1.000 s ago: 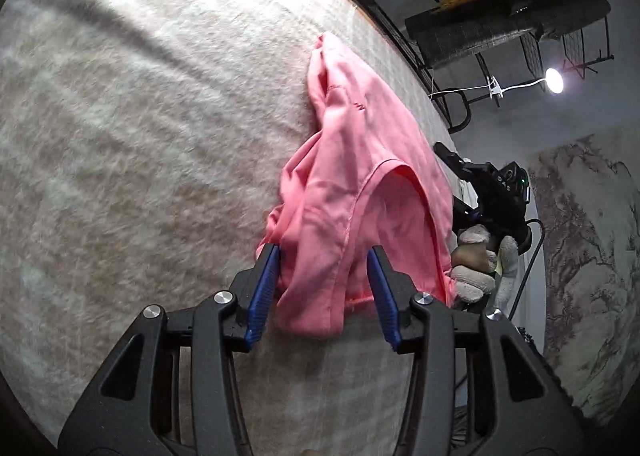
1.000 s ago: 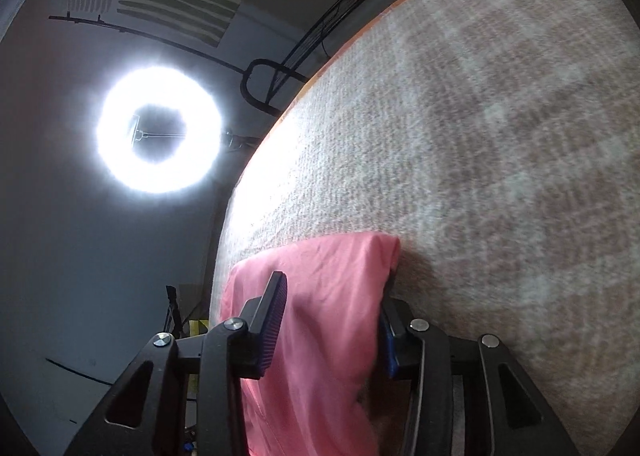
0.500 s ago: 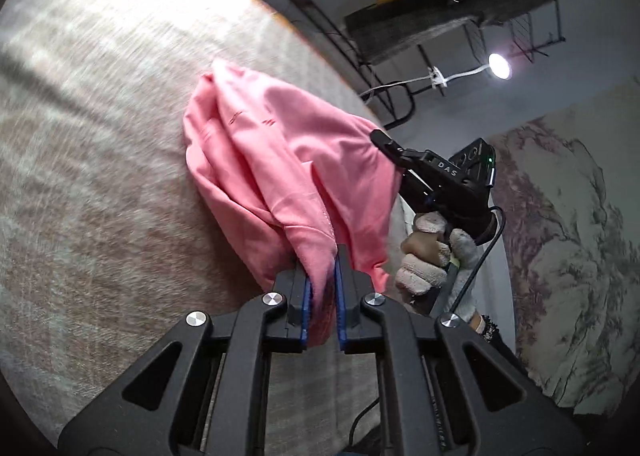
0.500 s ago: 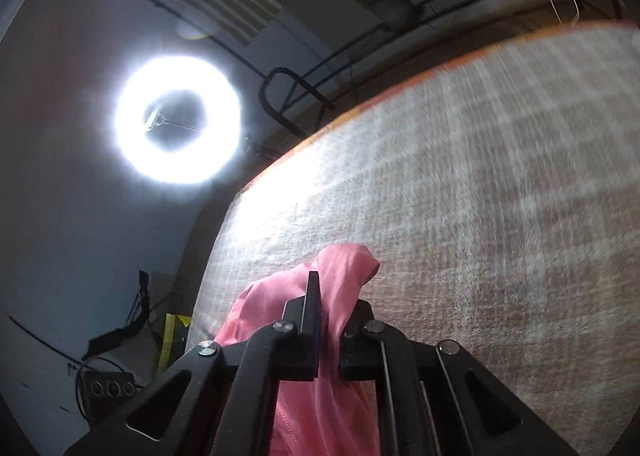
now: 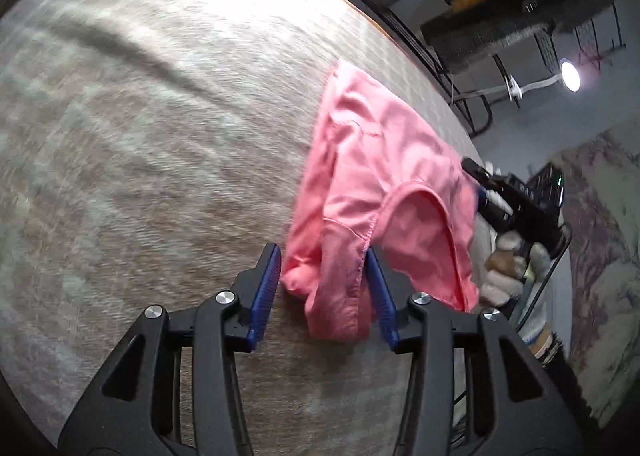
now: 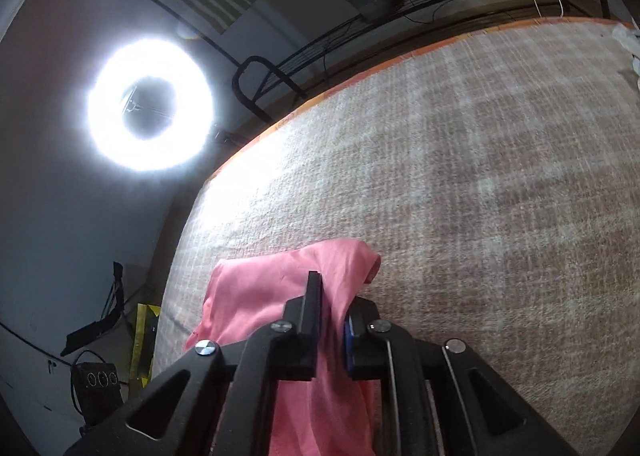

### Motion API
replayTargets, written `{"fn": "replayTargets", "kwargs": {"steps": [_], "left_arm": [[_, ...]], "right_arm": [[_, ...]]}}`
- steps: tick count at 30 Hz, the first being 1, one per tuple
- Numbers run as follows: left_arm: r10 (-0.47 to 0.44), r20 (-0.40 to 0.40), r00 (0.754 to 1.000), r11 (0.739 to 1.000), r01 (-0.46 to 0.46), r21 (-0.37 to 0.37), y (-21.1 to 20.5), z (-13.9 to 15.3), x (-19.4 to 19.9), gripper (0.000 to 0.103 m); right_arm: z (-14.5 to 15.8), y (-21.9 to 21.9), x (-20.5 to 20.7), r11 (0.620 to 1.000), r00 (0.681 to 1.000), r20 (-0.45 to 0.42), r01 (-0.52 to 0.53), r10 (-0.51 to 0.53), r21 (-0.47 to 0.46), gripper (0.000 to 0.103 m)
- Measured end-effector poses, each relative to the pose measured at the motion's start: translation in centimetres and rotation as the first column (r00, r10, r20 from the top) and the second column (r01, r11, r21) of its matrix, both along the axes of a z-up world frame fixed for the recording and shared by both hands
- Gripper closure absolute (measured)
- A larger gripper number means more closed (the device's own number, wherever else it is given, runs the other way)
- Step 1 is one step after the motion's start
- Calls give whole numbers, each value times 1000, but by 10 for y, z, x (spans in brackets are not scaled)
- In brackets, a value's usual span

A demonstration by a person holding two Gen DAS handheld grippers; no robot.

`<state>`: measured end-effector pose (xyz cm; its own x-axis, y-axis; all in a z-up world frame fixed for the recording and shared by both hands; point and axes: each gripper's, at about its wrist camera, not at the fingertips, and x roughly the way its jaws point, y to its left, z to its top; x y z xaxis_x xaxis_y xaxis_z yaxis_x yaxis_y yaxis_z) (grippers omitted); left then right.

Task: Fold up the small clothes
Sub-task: 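Regrip the folded shirt with both grippers and lift it off the bed, then carry the lifted pink shirt with both grippers over the white clothes stack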

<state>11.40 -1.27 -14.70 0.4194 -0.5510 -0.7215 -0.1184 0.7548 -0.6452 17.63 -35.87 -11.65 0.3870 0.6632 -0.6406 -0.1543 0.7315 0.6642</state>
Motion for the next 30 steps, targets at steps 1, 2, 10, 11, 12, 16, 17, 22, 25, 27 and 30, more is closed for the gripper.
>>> {"fn": "replayTargets", "kwargs": {"steps": [1, 2, 10, 11, 12, 16, 17, 22, 25, 27, 30], "left_arm": [[4, -15, 1000, 1000, -4, -23, 4, -1, -1, 58], [-1, -28, 1000, 999, 0, -40, 6, -6, 0, 58], [-46, -3, 999, 992, 45, -114, 0, -22, 24, 84], [-47, -5, 999, 993, 46, -109, -2, -22, 24, 88], [-46, 3, 999, 994, 46, -100, -3, -19, 23, 90], [-87, 87, 992, 995, 90, -36, -14, 7, 14, 92], [-96, 103, 990, 995, 100, -31, -18, 14, 12, 92], [-132, 161, 978, 991, 133, 4, -34, 38, -3, 93], [-146, 179, 973, 989, 148, 5, -44, 44, -9, 93], [-153, 182, 971, 988, 156, -3, -49, 45, -11, 93], [-162, 179, 970, 986, 167, -14, -51, 44, -13, 93]], "right_arm": [[-3, -4, 0, 1000, 1000, -4, 10, -10, 0, 63], [-6, -9, -3, 1000, 1000, -7, 27, -27, 2, 53], [-34, -16, 1, 984, 997, -55, 63, -55, 165, 58], [-35, -11, 1, 985, 997, -54, 54, -46, 162, 67], [-35, -4, 4, 989, 998, -55, 40, -32, 143, 83], [-20, 14, 6, 1000, 1000, -31, -4, 5, 30, 97], [-13, 15, 6, 1000, 1000, -11, -13, 13, 13, 98], [25, 9, -5, 999, 997, 64, -38, 39, -17, 98], [41, 6, -11, 999, 995, 88, -46, 48, -26, 98], [47, 3, -12, 998, 994, 94, -49, 52, -40, 99], [58, -5, -14, 997, 993, 102, -55, 60, -50, 99]]}}
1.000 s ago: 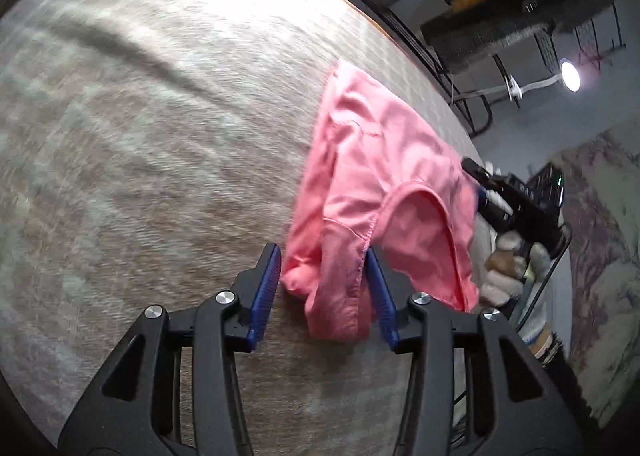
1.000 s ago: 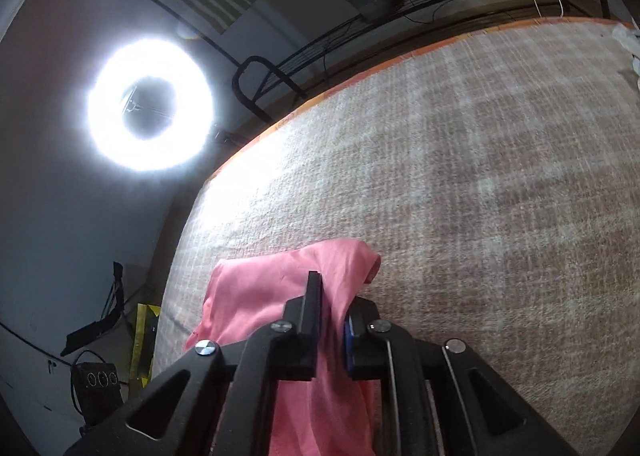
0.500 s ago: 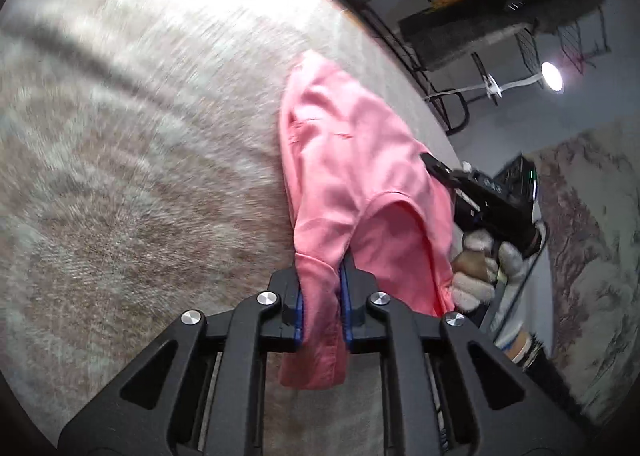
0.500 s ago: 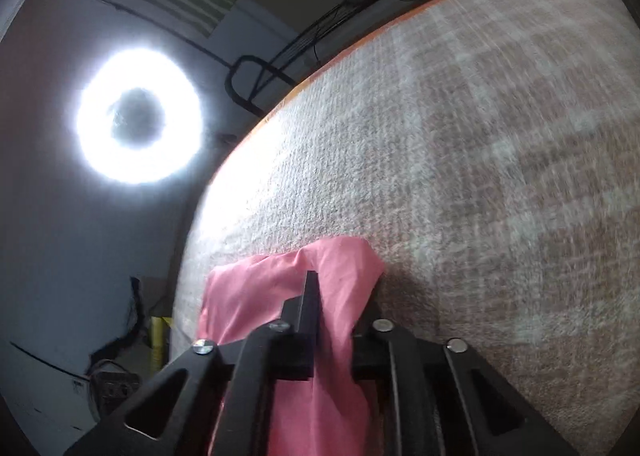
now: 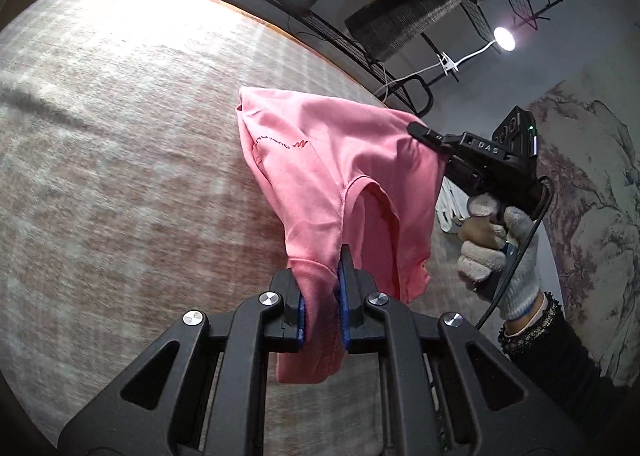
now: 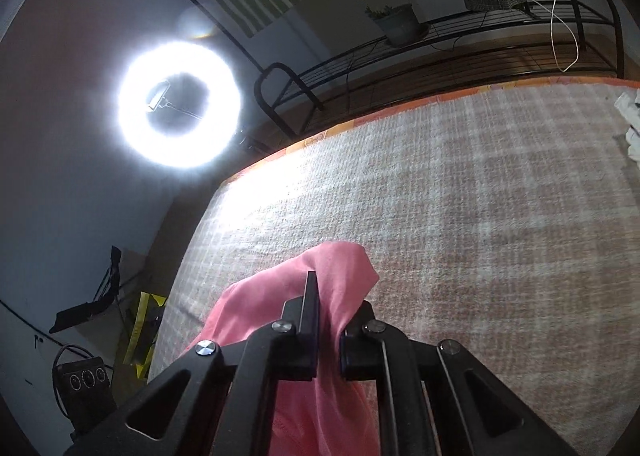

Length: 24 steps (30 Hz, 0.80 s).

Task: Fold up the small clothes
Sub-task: 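Carry the lifted pink shirt with both grippers over the white clothes stack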

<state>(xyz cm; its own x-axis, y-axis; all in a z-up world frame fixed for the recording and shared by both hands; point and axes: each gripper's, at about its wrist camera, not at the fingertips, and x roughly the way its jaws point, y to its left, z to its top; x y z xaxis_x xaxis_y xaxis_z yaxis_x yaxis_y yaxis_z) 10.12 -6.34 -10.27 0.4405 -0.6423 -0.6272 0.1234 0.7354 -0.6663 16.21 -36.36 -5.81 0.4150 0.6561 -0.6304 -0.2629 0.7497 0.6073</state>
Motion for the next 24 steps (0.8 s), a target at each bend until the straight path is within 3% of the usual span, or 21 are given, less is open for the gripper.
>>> {"fn": "replayTargets", "kwargs": {"steps": [11, 18, 24], "left_arm": [[-94, 17, 995, 995, 94, -40, -27, 8, 5, 93], [-178, 58, 982, 983, 181, -40, -52, 9, 16, 93], [-259, 97, 961, 964, 263, -35, -123, 21, 41, 93]], "right_arm": [[35, -56, -10, 998, 999, 48, 21, -19, -55, 99], [59, -115, -14, 994, 993, 84, 90, -84, -70, 99], [76, -181, -11, 983, 981, 116, 167, -158, -73, 99]]}}
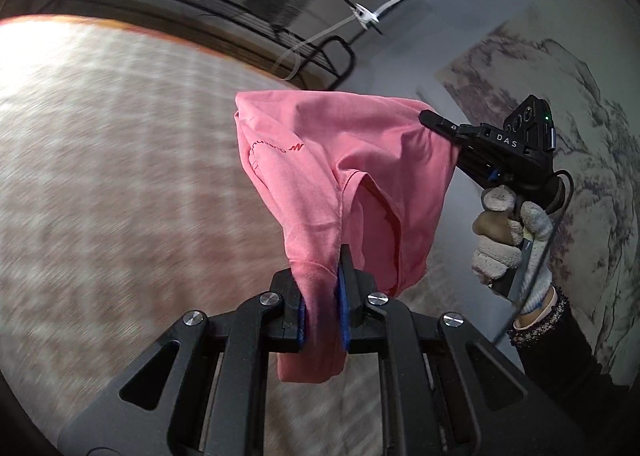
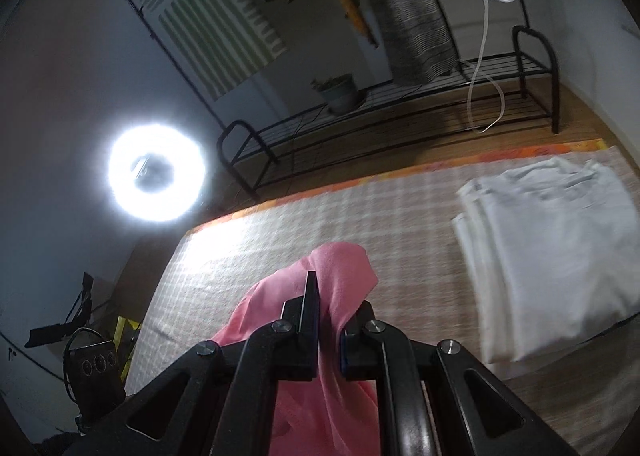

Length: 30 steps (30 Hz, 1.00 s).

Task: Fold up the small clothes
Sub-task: 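Carry the lifted pink shirt with both grippers over the white clothes stack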

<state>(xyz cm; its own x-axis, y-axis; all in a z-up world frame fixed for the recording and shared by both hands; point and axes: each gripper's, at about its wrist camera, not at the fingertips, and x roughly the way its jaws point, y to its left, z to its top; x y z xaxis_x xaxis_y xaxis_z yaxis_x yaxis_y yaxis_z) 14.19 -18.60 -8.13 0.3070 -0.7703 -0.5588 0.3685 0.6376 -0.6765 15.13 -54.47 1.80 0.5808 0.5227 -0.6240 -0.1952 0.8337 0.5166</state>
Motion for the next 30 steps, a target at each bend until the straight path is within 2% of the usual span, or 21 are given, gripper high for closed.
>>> {"fn": "replayTargets", "kwargs": {"steps": [6, 14, 17, 19, 20, 22, 23, 24, 26, 30], "left_arm": [[-60, -2, 998, 998, 60, -25, -81, 5, 36, 93], [-109, 68, 992, 993, 112, -41, -192, 21, 85, 93], [-98, 58, 994, 994, 100, -46, -231, 11, 101, 93], [-106, 19, 994, 994, 107, -34, -257, -6, 113, 93], [-108, -5, 994, 994, 108, -23, -265, -14, 116, 93], [-106, -52, 993, 994, 105, -7, -273, -33, 121, 93], [-107, -58, 993, 994, 107, -5, -276, -36, 122, 93], [-110, -59, 992, 994, 110, -1, -276, -39, 121, 90], [-114, -50, 992, 993, 114, 9, -275, -41, 119, 82], [-119, -75, 990, 993, 119, -3, -272, -45, 123, 81]], "right_arm": [[9, -84, 13, 996, 996, 18, 92, -92, 0, 99], [16, -201, 51, 981, 980, 48, 192, -191, 0, 99], [11, -231, 77, 975, 974, 51, 221, -220, -27, 99], [0, -247, 99, 970, 973, 52, 229, -225, -77, 97], [-10, -252, 107, 965, 972, 40, 236, -233, -113, 91], [-28, -262, 117, 948, 964, 3, 262, -266, -180, 64], [-37, -267, 119, 940, 960, -13, 272, -280, -207, 58], [-48, -272, 114, 933, 956, -22, 282, -294, -223, 58], [-63, -284, 101, 938, 951, -47, 292, -305, -186, 58], [-89, -303, 60, 948, 942, -101, 314, -319, -58, 55]]}}
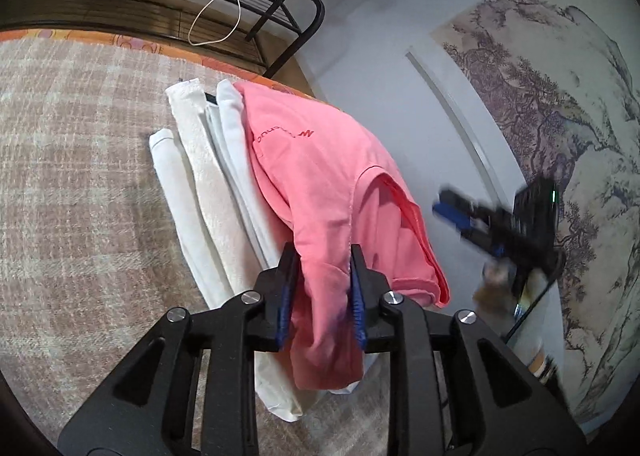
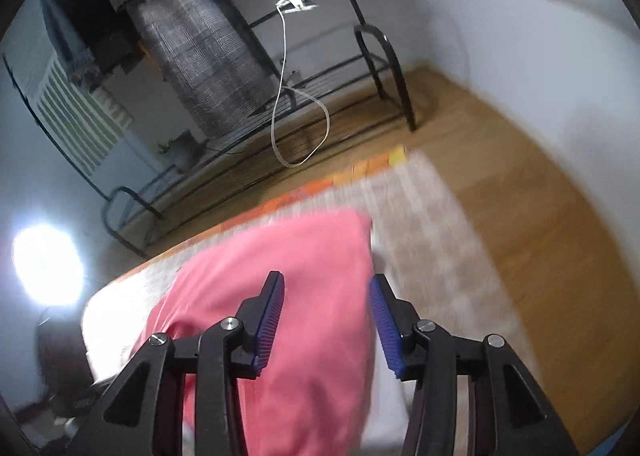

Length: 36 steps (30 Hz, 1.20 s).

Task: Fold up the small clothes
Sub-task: 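Carry the lifted pink shirt with both grippers over the white clothes stack, then lower the pink shirt onto the white stack and open both grippers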

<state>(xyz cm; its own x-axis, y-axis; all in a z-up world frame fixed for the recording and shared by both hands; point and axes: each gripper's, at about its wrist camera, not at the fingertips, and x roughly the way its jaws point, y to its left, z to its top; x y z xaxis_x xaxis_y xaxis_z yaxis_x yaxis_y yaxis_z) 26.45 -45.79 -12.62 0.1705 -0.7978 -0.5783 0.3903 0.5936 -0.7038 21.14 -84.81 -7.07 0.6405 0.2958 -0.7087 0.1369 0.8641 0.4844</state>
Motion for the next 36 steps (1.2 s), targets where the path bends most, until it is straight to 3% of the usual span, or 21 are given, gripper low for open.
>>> {"fn": "replayTargets", "kwargs": {"steps": [3, 9, 10, 12, 14, 17, 19, 20, 22, 24, 27, 28, 30, 36], "left_arm": [[-10, -11, 1000, 1000, 10, 2, 1, 0, 0, 81], [-38, -29, 999, 999, 39, 13, -5, 0, 1, 84], [-42, -38, 998, 999, 43, 12, -7, 0, 1, 87], [-49, -37, 998, 999, 49, 16, -10, 5, 2, 91], [-45, -33, 998, 999, 46, 12, -9, 11, 2, 92], [-17, -81, 997, 999, 14, -42, -2, 18, 2, 93], [-12, -163, 987, 995, -4, -95, 0, 13, 0, 93], [-11, -162, 987, 998, -1, -70, -3, 10, -4, 93], [-23, -111, 994, 1000, 25, 12, -10, 4, -13, 93], [-30, -57, 998, 997, 34, 75, -12, 1, -20, 92], [-30, -8, 1000, 991, 31, 129, -6, 5, -26, 71], [-31, 2, 1000, 990, 31, 137, -5, 8, -28, 71], [-43, 37, 998, 986, 37, 163, 0, 16, -34, 71], [-57, 124, 991, 976, 29, 216, 21, 49, -59, 71]], "right_arm": [[-17, -3, -32, 994, 1000, -17, -2, 3, 106, 50], [-46, 6, -71, 963, 998, -42, -29, 41, 266, 55], [-49, 8, -70, 964, 997, -54, -33, 49, 264, 63], [-54, 16, -67, 966, 994, -79, -47, 69, 254, 98], [-47, 22, -65, 975, 994, -76, -54, 72, 217, 102], [-18, 20, -69, 995, 998, -30, -56, 58, 80, 102], [-3, 6, -73, 998, 1000, -4, -20, 20, 55, 103], [3, -2, -76, 999, 1000, 8, 8, -8, 35, 103], [5, -10, -79, 999, 1000, 10, 26, -26, 26, 103], [0, -1, -76, 999, 999, -35, 1, -3, -46, 102], [-8, 10, -77, 998, 997, -77, -26, 22, -52, 96], [-9, 13, -81, 998, 997, -79, -25, 21, -59, 93], [-8, 16, -83, 997, 996, -85, -21, 15, -68, 74], [11, 24, -100, 997, 998, -58, 33, -36, -66, 72]]}}
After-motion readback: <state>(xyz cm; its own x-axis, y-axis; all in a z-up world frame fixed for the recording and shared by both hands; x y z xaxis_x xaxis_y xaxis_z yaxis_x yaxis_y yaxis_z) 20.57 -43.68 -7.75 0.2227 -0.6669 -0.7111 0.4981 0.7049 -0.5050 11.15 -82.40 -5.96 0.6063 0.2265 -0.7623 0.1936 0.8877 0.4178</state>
